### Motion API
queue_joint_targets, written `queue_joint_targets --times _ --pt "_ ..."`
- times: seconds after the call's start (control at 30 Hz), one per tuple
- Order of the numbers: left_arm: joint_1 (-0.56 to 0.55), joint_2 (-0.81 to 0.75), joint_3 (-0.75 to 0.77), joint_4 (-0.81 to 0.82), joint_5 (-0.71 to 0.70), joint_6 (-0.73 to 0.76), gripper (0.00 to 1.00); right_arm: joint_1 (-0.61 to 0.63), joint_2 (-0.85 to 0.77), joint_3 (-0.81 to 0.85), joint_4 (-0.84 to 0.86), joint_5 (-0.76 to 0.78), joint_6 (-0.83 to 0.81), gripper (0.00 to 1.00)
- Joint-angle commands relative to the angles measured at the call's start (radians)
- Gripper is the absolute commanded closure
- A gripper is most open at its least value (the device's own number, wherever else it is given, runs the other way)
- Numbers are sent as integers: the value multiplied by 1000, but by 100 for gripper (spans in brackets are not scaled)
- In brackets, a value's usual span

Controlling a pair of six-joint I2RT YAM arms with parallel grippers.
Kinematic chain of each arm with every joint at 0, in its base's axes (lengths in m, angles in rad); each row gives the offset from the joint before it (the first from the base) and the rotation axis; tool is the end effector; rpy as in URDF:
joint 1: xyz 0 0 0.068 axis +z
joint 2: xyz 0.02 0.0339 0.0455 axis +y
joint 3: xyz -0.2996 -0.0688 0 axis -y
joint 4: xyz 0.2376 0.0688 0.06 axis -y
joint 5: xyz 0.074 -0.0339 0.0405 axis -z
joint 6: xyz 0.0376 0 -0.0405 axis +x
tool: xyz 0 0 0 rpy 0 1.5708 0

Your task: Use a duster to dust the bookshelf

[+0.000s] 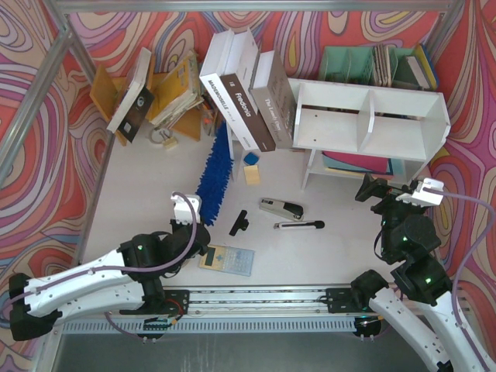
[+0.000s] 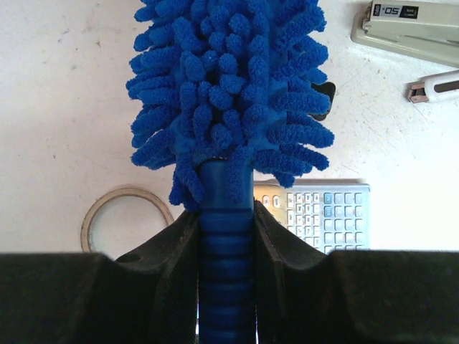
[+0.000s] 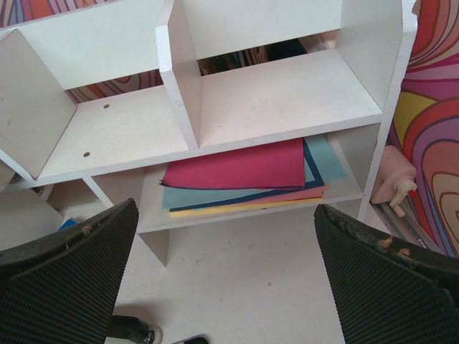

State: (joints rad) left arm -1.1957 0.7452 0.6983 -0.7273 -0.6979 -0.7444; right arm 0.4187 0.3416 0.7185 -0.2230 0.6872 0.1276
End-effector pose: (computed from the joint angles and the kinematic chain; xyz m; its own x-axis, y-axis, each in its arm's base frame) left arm 0.0641 -0.0967 0.2936 -0.5574 -0.0014 -0.8303 0.2270 0.9616 -0.1540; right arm 0.0448 -0.0062 0.3729 0.1718 0.1841 -0.9678 0.2385 0.9454 0.2222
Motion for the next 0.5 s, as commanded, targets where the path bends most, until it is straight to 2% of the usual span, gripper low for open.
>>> queue_joint_targets --times 0.0,0.27,0.47 --pt "5 3 20 55 -3 -16 100 3 -4 -1 -6 3 -2 1" --pt "5 -105 218 -56 -123 108 100 3 -6 0 -5 3 -2 1" --pt "5 -111 229 -13 -103 163 100 2 -7 -1 -4 2 -2 1"
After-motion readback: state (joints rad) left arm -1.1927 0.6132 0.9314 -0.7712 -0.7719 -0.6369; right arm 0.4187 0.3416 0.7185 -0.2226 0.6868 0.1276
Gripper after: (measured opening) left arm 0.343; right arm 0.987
